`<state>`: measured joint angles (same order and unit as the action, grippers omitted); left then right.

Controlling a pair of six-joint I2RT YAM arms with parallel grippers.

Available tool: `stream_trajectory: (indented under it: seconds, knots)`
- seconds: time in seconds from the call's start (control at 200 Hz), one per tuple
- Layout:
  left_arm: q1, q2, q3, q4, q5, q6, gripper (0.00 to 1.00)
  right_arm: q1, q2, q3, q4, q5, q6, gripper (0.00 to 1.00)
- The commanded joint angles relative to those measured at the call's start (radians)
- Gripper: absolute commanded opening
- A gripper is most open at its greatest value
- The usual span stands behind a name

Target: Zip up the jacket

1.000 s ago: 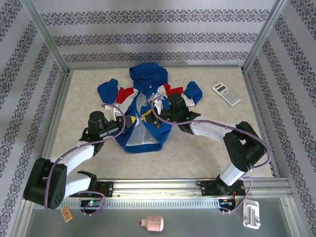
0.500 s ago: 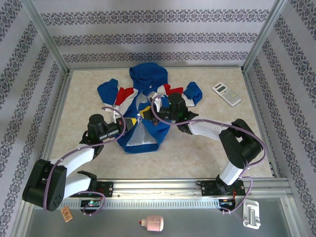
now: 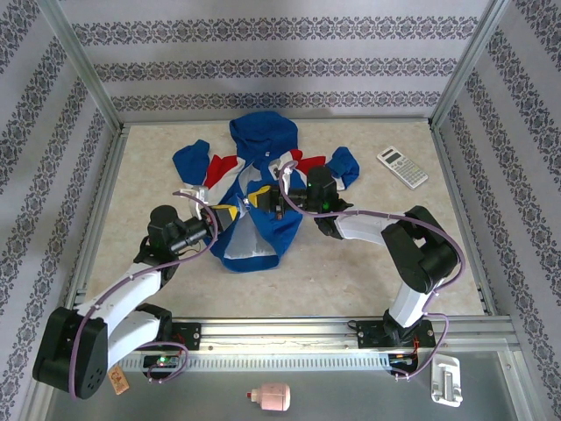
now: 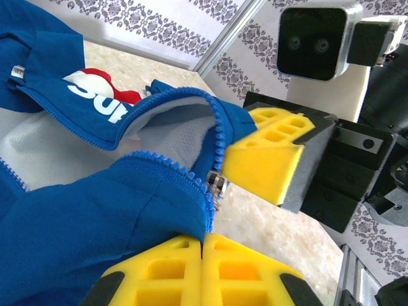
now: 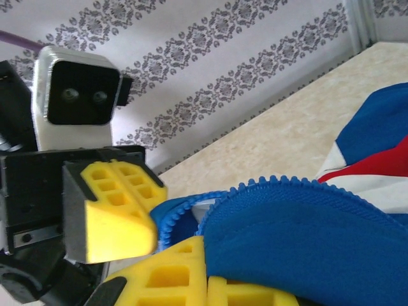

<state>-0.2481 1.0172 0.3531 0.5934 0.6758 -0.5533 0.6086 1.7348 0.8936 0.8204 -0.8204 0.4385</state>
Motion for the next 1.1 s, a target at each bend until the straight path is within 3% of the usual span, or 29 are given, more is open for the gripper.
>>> stream_trajectory:
  seconds: [0.0, 0.615, 1.099]
  knots:
    - [0.01, 0.015, 0.011, 0.135, -0.001, 0.032, 0.0, 0.002, -0.002, -0.007, 0.071, -0.073, 0.016, 0.0]
    - [0.011, 0.058, -0.009, 0.274, 0.017, 0.021, 0.0, 0.007, 0.024, 0.01, 0.105, -0.097, 0.082, 0.0]
    - [0.01, 0.069, -0.032, 0.281, 0.034, 0.015, 0.0, 0.009, 0.033, 0.024, 0.115, -0.094, 0.101, 0.0]
